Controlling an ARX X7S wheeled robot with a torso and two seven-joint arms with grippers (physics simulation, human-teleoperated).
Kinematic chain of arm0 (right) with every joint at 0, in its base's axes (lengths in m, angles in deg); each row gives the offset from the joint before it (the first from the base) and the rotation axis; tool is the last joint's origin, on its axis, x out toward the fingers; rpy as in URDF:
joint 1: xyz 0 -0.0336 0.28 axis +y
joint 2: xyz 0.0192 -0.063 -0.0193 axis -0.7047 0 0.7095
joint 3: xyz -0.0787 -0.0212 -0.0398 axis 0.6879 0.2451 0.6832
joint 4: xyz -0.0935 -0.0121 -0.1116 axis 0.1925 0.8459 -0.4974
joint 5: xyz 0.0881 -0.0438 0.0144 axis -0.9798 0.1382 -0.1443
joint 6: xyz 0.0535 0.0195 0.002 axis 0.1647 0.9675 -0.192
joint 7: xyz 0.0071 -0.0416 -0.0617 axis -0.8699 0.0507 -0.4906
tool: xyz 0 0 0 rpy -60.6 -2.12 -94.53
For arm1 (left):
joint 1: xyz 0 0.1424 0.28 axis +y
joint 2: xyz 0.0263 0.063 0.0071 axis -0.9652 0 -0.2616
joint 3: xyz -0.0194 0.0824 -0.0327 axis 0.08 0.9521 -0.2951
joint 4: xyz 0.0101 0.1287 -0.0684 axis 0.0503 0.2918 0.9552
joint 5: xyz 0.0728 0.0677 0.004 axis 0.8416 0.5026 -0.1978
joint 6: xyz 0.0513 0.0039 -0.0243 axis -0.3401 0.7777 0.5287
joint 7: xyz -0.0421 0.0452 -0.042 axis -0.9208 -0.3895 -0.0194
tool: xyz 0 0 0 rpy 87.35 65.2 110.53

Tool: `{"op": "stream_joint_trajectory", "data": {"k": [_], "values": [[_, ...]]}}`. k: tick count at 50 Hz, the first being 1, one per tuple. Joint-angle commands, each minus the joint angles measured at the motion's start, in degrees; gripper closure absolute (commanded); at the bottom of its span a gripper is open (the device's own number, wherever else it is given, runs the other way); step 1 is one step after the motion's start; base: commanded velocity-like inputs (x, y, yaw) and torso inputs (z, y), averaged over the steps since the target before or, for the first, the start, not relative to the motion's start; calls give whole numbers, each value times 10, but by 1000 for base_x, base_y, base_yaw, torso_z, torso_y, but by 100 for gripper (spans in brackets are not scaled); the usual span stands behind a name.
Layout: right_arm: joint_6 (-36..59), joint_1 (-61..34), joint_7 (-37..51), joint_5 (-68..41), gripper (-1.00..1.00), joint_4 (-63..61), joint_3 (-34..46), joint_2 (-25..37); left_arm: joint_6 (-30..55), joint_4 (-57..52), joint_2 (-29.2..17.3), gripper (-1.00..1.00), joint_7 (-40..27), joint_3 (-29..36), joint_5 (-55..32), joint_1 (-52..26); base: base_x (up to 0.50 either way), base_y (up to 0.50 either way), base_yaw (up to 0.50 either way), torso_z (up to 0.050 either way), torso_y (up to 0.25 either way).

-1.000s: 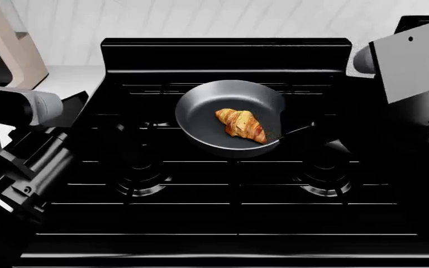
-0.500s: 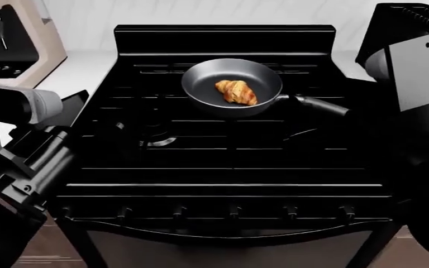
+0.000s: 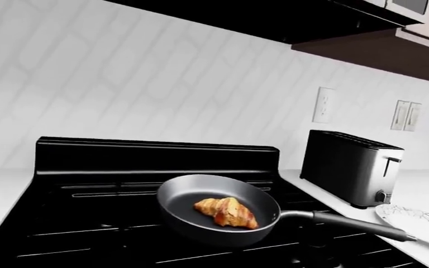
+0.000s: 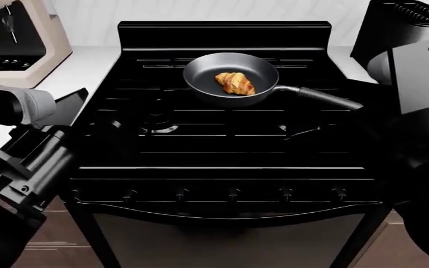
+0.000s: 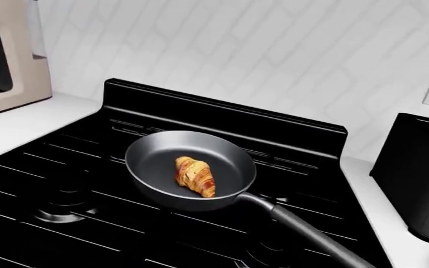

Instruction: Pick the croissant and place it on the pan. Then turn on the stove to warm the croissant.

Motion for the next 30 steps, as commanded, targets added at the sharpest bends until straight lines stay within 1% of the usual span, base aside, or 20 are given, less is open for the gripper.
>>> {"op": "stream_joint_trajectory", "data": {"k": [1, 5, 7, 16, 21, 30], "values": [[-10, 13, -8, 11, -100, -6, -6, 4, -12, -5, 4, -100, 5, -5, 4, 4, 0, 0, 0, 0, 0], [-12, 12, -10, 12, -100, -6, -7, 4, -11, -3, 3, -100, 0, -3, 5, 1, 0, 0, 0, 0, 0], [-14, 13, -10, 13, -100, -7, -9, 5, -11, -5, 2, -100, -1, -2, 7, 2, 0, 0, 0, -25, 0], [-21, 10, 11, -9, -100, -23, -17, 16, -11, -15, -3, -100, -11, -4, 6, 0, 0, 0, 0, -50, 0], [-28, 8, 46, -40, -100, -49, -20, 26, -12, -25, -10, -100, -16, -10, 4, 4, 0, 0, 0, -50, 0], [-49, 9, 106, -92, -100, -95, -28, 49, -11, -44, -30, -100, -31, -33, -40, 17, 0, 0, 0, -50, 0]]}}
